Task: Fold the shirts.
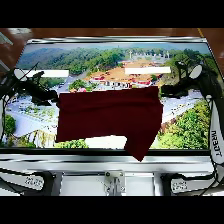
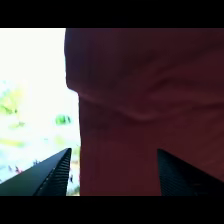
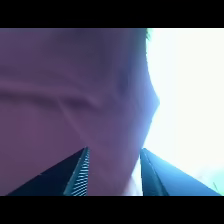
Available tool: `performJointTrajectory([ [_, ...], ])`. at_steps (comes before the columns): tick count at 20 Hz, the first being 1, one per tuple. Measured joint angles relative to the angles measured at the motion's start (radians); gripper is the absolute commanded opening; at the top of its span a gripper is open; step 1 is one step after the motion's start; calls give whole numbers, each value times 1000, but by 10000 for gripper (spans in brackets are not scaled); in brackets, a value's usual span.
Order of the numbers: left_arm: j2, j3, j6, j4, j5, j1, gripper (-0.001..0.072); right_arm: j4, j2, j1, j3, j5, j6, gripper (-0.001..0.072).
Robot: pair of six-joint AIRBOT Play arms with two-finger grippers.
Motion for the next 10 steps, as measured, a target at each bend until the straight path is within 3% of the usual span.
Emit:
performJointTrajectory([
  [5, 167, -363, 99, -119, -43, 127, 612, 42, 35, -118, -93, 250, -45, 474],
  [10, 288, -655, 156, -159, 32, 256, 614, 167, 42, -166, -218, 251, -43, 474],
])
